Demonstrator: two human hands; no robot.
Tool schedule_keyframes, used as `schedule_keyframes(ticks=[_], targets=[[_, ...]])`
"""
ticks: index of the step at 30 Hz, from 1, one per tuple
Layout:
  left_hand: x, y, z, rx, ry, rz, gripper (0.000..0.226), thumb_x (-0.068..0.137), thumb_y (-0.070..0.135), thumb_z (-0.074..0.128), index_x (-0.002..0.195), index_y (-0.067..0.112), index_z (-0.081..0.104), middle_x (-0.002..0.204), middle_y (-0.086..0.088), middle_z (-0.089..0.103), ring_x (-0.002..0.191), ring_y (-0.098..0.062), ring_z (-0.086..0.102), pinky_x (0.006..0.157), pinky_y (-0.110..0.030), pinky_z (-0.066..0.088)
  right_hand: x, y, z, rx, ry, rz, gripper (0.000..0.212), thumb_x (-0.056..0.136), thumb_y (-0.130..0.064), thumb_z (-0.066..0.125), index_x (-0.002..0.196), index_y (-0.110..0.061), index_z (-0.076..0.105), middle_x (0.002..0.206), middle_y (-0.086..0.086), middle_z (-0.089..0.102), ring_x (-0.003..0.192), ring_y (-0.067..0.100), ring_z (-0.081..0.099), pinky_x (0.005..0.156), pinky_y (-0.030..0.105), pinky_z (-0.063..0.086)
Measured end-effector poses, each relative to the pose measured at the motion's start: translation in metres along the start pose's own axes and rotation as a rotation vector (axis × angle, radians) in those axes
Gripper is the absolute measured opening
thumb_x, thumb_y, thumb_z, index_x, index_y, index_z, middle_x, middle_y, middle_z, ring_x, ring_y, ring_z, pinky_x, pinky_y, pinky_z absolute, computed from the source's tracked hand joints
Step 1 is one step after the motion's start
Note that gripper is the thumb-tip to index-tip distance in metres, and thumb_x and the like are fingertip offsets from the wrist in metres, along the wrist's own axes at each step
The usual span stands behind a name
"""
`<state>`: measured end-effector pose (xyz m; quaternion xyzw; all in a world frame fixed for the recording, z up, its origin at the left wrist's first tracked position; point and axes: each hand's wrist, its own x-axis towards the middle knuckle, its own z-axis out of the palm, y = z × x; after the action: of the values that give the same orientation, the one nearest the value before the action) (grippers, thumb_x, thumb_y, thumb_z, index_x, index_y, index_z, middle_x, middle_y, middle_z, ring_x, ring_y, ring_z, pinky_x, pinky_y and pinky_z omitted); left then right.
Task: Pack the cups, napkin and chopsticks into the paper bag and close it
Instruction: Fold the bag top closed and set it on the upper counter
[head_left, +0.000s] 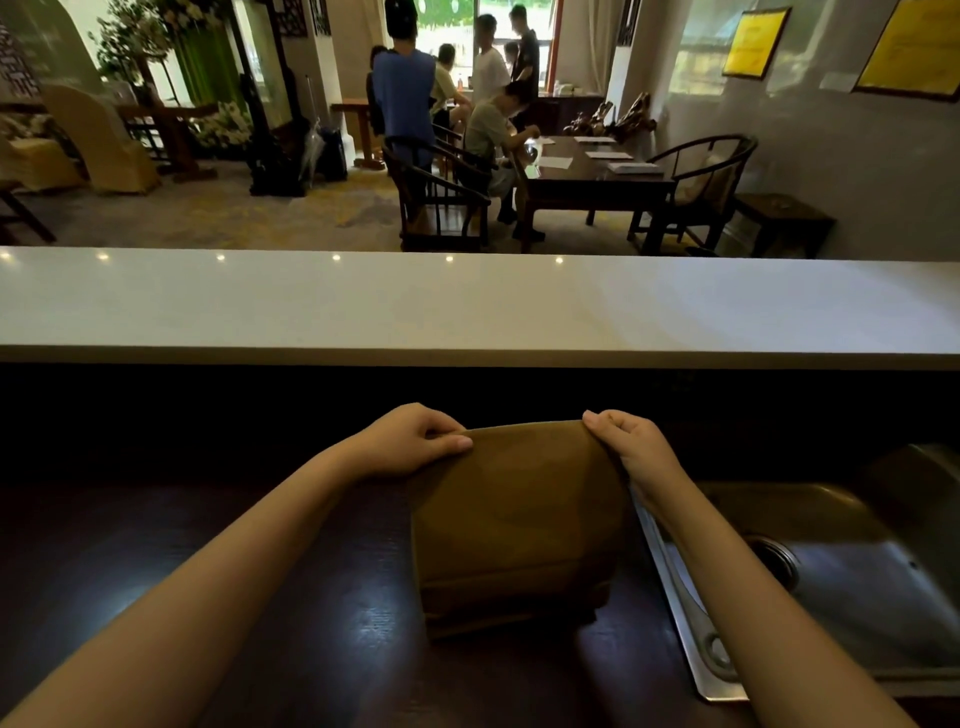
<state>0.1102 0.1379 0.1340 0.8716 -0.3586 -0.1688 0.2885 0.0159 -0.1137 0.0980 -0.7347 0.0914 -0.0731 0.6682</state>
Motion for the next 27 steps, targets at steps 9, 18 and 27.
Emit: schedule_keyframes(ticks=[9,18,27], targets=[[-0.016,-0.015,0.017,-0.014,0.169,0.022,0.028,0.083,0.032,0.062,0.073,0.006,0.064,0.067,-0.005,0.057,0.059,-0.008,0.049,0.056,-0.015,0.035,-0.010,0.012,-0.002,-0.070,0.087,0.011,0.044,0.090,-0.028,0.054,0.051,-0.016,0.039,0.052,0.001,0.033,0.047,0.014,0.033,0.053,0.031,0.027],[-0.018,-0.006,0.016,-0.089,0.206,-0.010,0.018,0.082,0.030,0.064,0.065,0.023,0.065,0.060,0.006,0.058,0.055,0.006,0.054,0.052,-0.010,0.037,-0.003,-0.043,0.032,-1.147,-0.071,-0.631,0.028,0.085,-0.033,0.061,0.107,-0.018,0.067,0.103,0.004,0.067,0.101,0.023,0.056,0.083,0.040,0.043],[-0.024,0.015,0.025,0.296,0.281,0.036,0.028,0.082,0.033,0.062,0.107,0.022,0.063,0.099,0.001,0.067,0.094,-0.015,0.058,0.080,-0.031,0.047,0.014,-0.039,0.056,-0.853,-0.460,-0.268,0.015,0.088,-0.029,0.060,0.089,-0.017,0.069,0.085,-0.009,0.062,0.084,0.008,0.058,0.078,0.024,0.049]])
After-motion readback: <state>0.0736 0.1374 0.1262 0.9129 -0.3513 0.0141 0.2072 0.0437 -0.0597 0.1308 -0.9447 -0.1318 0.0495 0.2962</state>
